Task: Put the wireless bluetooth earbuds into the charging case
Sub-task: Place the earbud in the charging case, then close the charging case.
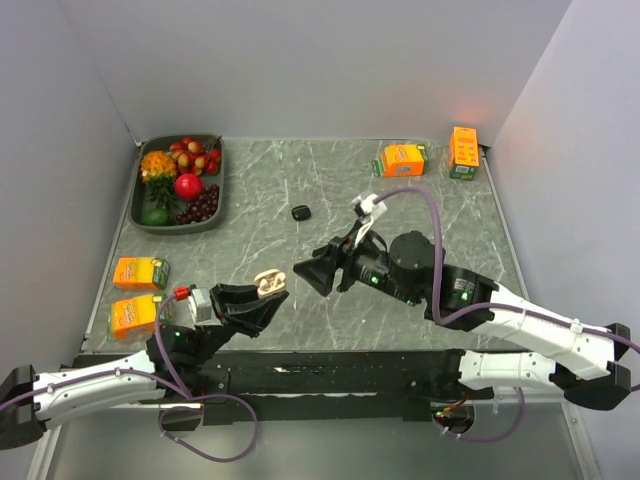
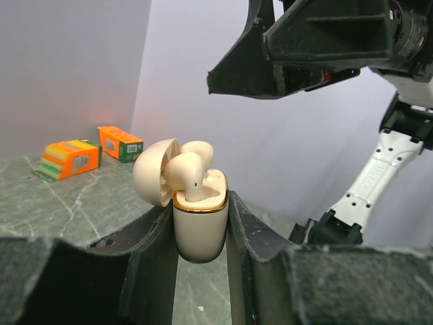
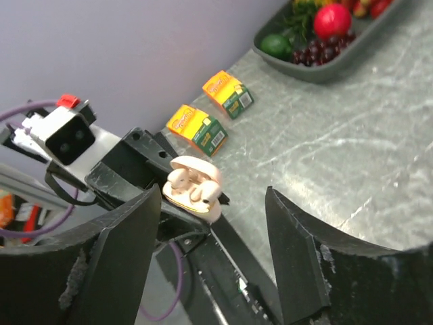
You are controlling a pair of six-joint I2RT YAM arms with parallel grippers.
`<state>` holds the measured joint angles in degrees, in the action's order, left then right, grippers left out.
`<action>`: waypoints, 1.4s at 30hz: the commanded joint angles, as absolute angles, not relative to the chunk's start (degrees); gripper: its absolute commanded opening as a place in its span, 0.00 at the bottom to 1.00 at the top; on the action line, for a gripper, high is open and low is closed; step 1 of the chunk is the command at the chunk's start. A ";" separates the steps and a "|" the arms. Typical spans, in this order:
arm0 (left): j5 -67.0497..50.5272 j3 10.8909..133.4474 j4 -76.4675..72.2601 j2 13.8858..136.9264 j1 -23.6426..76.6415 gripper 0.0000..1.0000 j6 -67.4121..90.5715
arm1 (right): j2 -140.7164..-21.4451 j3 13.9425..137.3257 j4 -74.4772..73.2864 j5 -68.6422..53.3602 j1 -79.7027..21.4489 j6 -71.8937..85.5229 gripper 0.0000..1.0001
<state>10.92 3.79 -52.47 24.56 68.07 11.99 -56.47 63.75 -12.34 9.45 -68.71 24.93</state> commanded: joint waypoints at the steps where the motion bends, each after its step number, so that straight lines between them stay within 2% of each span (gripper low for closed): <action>1: 13.71 5.10 -56.16 25.66 68.38 0.01 8.62 | -56.95 69.68 -21.35 1.86 -64.25 33.40 0.67; 8: 14.33 4.83 -57.74 27.07 68.38 0.01 7.30 | -62.74 76.02 -28.21 -5.52 -63.90 32.70 0.66; 14: 14.06 5.01 -58.27 28.12 68.29 0.01 7.21 | -67.23 78.48 -31.46 -7.29 -63.90 32.52 0.64; 25: 13.18 5.19 -56.95 27.60 68.38 0.01 8.44 | -68.73 78.57 -31.46 -4.58 -63.98 32.69 0.59; 36: 12.48 5.10 -56.43 27.51 68.29 0.01 9.49 | -70.31 80.42 -30.85 -1.67 -63.90 32.08 0.61; 42: 12.39 5.10 -56.25 27.16 68.29 0.01 9.67 | -71.89 82.00 -31.82 -1.76 -63.81 31.55 0.58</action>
<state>13.37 3.79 -54.81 27.90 68.07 8.71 -71.00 78.43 -32.29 -2.57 -64.07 31.92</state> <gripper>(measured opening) 0.334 0.589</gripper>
